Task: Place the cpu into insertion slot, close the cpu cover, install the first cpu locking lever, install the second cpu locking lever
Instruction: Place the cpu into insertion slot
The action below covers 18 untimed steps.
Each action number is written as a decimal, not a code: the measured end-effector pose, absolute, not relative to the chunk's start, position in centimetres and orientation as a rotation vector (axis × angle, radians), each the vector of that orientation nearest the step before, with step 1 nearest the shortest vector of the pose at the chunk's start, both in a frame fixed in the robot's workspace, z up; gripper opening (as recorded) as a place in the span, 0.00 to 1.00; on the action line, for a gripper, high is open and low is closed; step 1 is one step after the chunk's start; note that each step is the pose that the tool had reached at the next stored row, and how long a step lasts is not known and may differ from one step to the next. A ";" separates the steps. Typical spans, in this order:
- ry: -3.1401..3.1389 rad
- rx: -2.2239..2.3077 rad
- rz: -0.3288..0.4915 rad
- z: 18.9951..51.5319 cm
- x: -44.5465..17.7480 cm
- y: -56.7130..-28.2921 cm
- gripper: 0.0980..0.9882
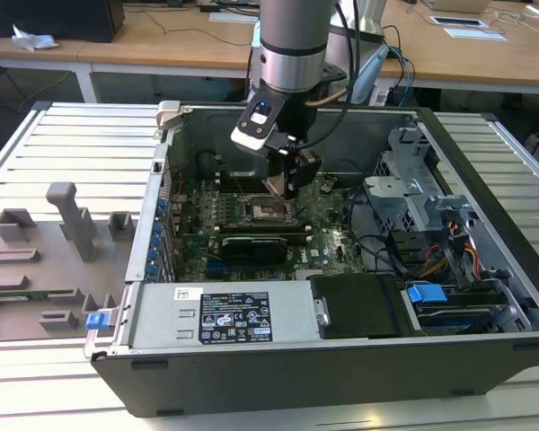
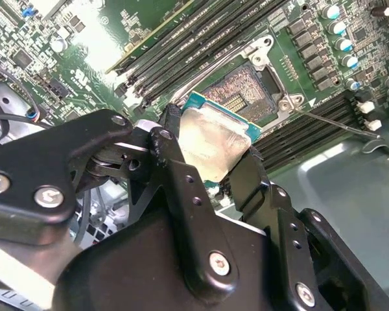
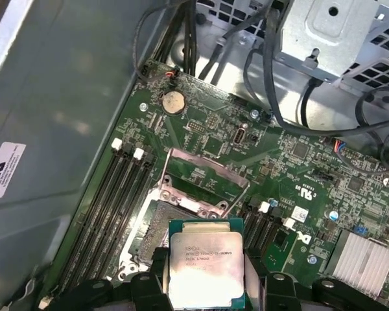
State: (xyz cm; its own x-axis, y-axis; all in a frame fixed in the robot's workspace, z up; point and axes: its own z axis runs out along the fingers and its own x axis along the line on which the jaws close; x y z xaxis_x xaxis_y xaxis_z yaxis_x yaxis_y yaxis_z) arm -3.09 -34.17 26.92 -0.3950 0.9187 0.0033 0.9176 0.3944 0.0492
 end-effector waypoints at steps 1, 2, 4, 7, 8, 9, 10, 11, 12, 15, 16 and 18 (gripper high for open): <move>2.594 1.727 0.066 26.9 -3.1 -34.2 0.50; 2.585 1.740 0.066 26.9 -3.1 -34.2 0.50; 2.576 1.753 0.066 26.9 -3.1 -34.2 0.50; 2.551 1.788 0.064 26.9 -3.1 -34.2 0.50; 2.546 1.794 0.064 26.9 -3.1 -34.2 0.50; 2.542 1.799 0.064 26.9 -3.1 -34.2 0.50; 2.536 1.807 0.063 26.9 -3.1 -34.2 0.50; 2.533 1.812 0.063 26.9 -3.1 -34.2 0.50; 2.525 1.822 0.063 26.9 -3.1 -34.2 0.50; 2.499 1.856 0.062 26.9 -3.1 -34.2 0.50; 2.487 1.871 0.061 26.9 -3.1 -34.2 0.50; 2.452 1.915 0.058 26.9 -3.1 -34.2 0.50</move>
